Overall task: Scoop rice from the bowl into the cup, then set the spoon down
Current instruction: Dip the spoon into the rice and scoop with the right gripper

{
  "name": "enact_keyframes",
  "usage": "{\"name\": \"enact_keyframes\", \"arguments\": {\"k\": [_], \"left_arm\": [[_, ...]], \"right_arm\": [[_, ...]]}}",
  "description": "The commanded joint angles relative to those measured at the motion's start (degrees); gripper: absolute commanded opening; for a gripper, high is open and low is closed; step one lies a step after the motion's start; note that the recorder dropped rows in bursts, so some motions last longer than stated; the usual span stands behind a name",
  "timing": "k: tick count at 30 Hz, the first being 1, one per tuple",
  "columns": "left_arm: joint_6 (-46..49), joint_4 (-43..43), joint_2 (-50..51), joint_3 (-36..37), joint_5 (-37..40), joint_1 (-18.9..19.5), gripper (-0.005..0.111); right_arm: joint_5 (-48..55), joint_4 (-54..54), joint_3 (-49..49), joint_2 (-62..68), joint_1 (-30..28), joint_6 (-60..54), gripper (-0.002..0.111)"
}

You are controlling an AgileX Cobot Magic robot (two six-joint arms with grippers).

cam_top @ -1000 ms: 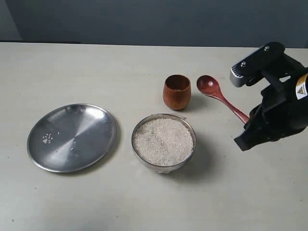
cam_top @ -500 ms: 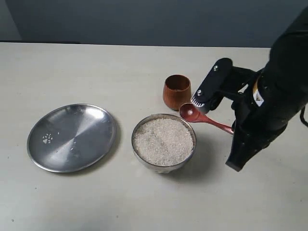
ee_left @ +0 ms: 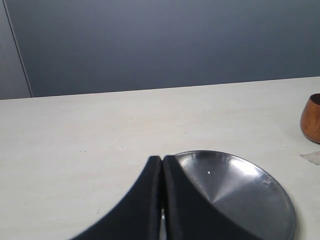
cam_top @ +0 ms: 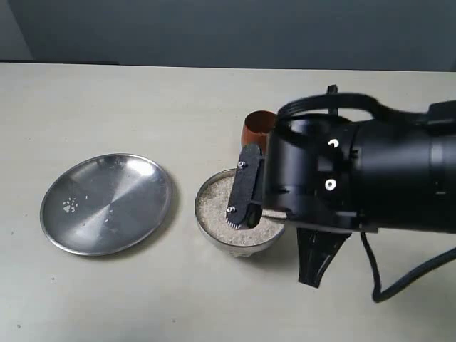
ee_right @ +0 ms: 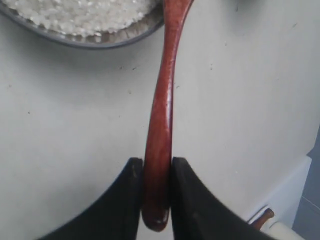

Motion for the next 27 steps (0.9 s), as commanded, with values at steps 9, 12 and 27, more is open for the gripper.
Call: {"name": "enact_keyframes", "arguments": {"k": [9, 12, 27], "left_arm": [[0.0, 0.0, -0.2, 0.2, -0.4, -0.4, 0.0], [0.0, 0.0, -0.2, 0.2, -0.4, -0.4, 0.0], [0.0, 0.0, -0.2, 0.2, -0.4, -0.4, 0.0]], "right_arm": [[-2.3, 1.0, -0.4, 3.1, 2.8, 4.9, -0.001], [-5.4, 4.9, -0.4, 3.1, 2.8, 4.9, -0.001], [-8.7, 10.9, -0.1, -3.1, 2.6, 8.9, -0.001]]}}
